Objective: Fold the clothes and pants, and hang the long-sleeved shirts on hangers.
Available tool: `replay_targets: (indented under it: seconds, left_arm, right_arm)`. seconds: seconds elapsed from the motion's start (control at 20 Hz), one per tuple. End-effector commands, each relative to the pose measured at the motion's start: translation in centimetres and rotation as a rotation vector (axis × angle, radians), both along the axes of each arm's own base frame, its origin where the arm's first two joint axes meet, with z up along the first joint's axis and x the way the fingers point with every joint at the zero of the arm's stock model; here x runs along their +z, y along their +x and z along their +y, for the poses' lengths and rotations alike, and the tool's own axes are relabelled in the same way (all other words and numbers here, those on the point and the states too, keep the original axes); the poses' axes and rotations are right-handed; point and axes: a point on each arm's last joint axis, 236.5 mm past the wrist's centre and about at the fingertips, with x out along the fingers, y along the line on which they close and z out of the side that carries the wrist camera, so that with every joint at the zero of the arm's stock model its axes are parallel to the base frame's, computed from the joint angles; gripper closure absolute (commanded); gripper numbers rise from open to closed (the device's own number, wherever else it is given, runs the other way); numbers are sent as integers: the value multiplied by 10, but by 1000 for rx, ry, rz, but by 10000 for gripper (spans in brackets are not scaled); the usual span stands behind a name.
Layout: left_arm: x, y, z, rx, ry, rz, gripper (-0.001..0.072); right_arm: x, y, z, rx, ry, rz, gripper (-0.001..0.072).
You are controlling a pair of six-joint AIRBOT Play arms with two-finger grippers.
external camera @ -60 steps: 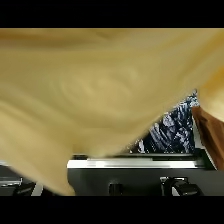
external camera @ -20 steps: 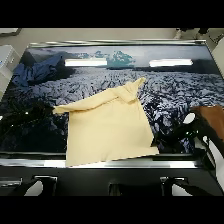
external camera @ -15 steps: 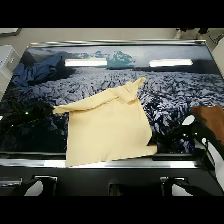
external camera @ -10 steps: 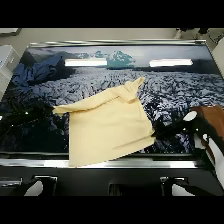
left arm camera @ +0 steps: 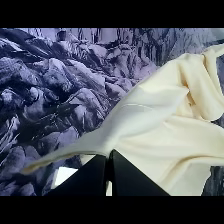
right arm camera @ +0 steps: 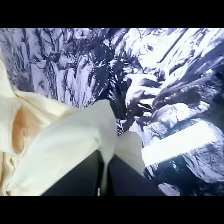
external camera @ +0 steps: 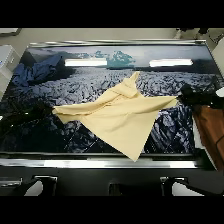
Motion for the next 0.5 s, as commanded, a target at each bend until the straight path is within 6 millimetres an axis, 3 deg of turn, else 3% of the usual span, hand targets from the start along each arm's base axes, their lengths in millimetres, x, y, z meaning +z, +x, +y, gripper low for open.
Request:
replay_targets:
  seconds: [0.0, 0.05, 0.2, 0.3, 0.45]
  left_arm:
    - [-1, -4, -4, -21, -7, 9, 684]
    - [-1, -5, -6, -29, -10, 13, 684]
    - [-1, -6, -6, -34, -7, 11, 684]
    - [-1, -5, -6, -34, -5, 9, 684]
    - [-1, -5, -6, -33, -5, 9, 684]
  right_arm:
    - [-21, -23, 8, 89, 26, 130, 372]
    - [-27, -43, 13, 166, 16, 198, 132]
    - [-39, -121, 35, 384, 71, 439, 103]
    - [-50, -174, 65, 495, 133, 551, 103]
    - [-91, -232, 120, 530, 158, 588, 103]
